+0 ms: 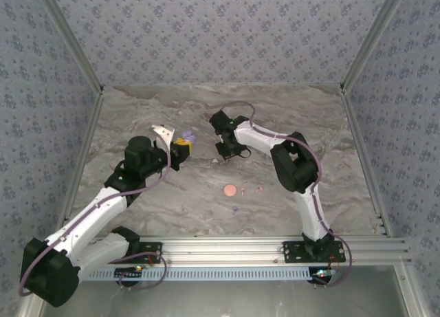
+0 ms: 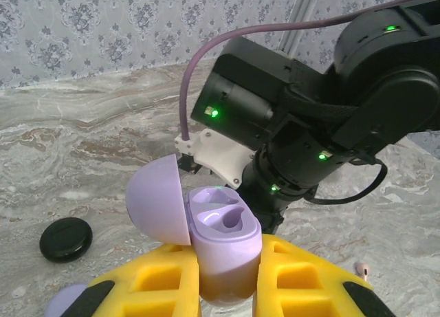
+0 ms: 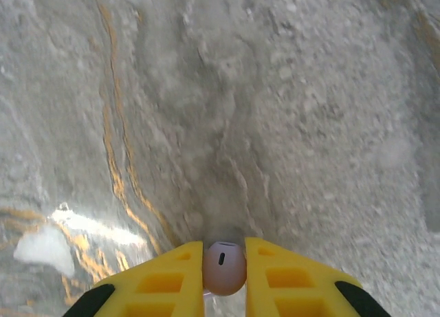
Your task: Insert the wireless bluetooth earbuds into the charging case
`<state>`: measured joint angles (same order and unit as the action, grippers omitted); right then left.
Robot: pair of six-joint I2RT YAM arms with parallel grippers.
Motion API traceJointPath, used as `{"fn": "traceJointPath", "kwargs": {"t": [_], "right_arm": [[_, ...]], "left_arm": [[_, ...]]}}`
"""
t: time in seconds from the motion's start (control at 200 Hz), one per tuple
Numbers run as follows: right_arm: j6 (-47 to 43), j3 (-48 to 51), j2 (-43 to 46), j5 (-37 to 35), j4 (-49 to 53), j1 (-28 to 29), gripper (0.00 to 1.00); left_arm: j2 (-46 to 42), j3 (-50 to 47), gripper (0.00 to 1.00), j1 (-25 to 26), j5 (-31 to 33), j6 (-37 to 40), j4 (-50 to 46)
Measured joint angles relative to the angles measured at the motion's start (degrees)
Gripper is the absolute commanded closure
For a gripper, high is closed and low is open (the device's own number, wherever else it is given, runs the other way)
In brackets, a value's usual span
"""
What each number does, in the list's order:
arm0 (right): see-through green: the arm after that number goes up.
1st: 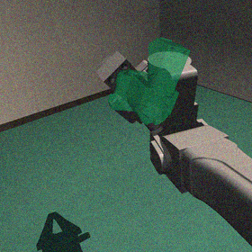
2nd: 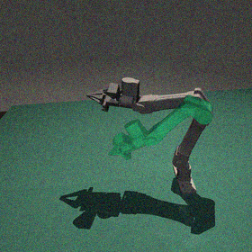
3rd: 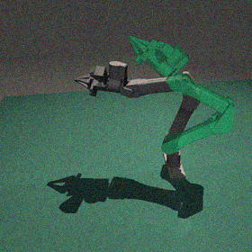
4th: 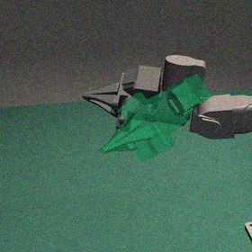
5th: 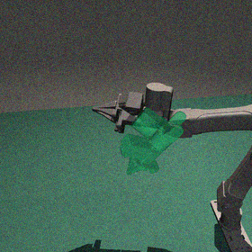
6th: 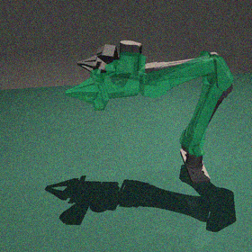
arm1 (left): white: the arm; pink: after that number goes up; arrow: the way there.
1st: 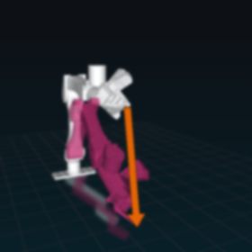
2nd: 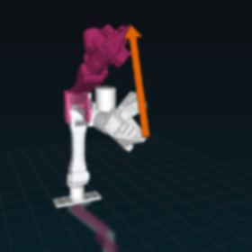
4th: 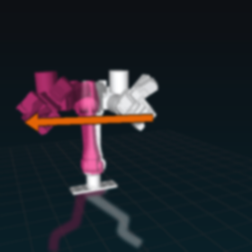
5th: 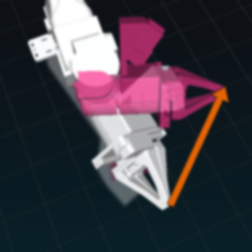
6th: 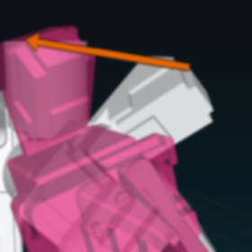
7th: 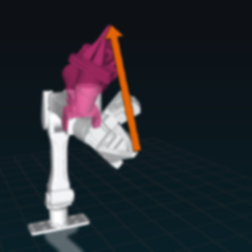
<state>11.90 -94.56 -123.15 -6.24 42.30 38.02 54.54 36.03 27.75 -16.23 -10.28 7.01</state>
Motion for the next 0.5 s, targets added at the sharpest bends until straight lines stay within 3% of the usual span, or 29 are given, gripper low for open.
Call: {"fn": "traceJointPath", "kwargs": {"t": [0.12,0.5], "right_arm": [[-1.3,6.8,8.5,0.6,-3.0,-0.9,0.81],[-13.0,27.7,51.2,5.0,-24.4,-2.4,0.79]], "left_arm": [[0.8,0.0,1.0,0.0,-1.9,-1.7,0.9],[8.6,4.7,1.0,0.0,-12.3,-11.0,8.6]]}}
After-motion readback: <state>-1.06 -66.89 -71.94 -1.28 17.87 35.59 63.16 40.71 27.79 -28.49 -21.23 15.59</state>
